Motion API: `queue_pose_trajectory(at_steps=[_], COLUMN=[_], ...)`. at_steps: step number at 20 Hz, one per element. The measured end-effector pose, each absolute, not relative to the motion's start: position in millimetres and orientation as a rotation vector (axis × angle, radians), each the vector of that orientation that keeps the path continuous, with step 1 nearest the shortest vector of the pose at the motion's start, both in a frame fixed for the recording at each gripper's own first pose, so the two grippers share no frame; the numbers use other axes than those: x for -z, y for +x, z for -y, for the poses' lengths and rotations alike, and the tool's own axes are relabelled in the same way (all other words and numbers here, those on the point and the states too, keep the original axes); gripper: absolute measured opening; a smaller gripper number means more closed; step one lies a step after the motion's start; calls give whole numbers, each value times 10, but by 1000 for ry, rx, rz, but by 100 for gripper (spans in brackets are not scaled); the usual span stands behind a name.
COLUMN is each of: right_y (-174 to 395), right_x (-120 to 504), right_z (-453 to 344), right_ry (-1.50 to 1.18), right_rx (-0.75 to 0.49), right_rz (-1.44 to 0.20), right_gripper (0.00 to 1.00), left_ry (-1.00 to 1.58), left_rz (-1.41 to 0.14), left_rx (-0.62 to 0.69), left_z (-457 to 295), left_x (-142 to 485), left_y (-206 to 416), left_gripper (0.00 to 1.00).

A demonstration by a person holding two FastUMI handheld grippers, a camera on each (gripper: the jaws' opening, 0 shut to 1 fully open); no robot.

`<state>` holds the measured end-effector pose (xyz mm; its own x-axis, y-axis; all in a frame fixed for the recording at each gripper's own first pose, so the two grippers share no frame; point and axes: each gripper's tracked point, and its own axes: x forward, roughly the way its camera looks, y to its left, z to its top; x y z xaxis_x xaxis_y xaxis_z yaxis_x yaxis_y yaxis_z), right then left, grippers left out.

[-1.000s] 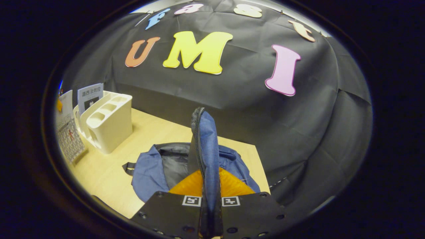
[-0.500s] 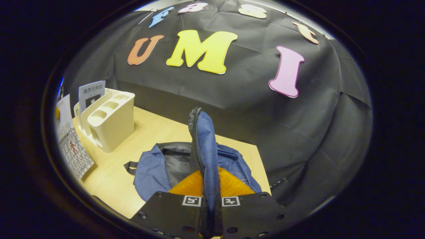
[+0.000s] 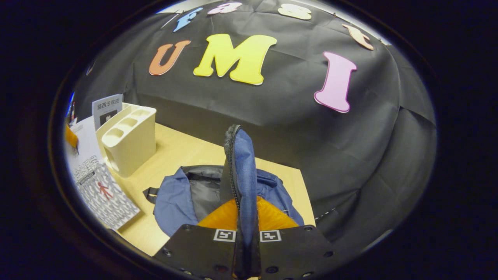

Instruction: Open the schoolbag, grab two books from the bookshelf and put them into the schoolbag.

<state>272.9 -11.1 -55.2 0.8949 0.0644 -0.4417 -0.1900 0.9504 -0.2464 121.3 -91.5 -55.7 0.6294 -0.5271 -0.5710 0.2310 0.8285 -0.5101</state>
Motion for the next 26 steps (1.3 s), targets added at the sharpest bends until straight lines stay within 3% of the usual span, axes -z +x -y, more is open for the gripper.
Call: queue_pose_trajectory(at_steps=[9,17,22,26], right_y=[2765,2788,2802,2851], right_x=[491,481,379,322], right_z=[256,279,285,190], right_ry=[-239,-207,-204,-173], right_rx=[-157,-164,-143,-141], right_rz=[-447,-455,-438,-424], right_gripper=[8,7,7,7], left_ry=[-605,-818,-956,-1077], left_rz=[-777,-724,-757,-781], left_rx=[497,464,366,398], left_z=[1543,1877,2022,2308], left_x=[609,624,956,1096], left_y=[1668,2231,2577,2661], left_gripper=[43,43,43,43])
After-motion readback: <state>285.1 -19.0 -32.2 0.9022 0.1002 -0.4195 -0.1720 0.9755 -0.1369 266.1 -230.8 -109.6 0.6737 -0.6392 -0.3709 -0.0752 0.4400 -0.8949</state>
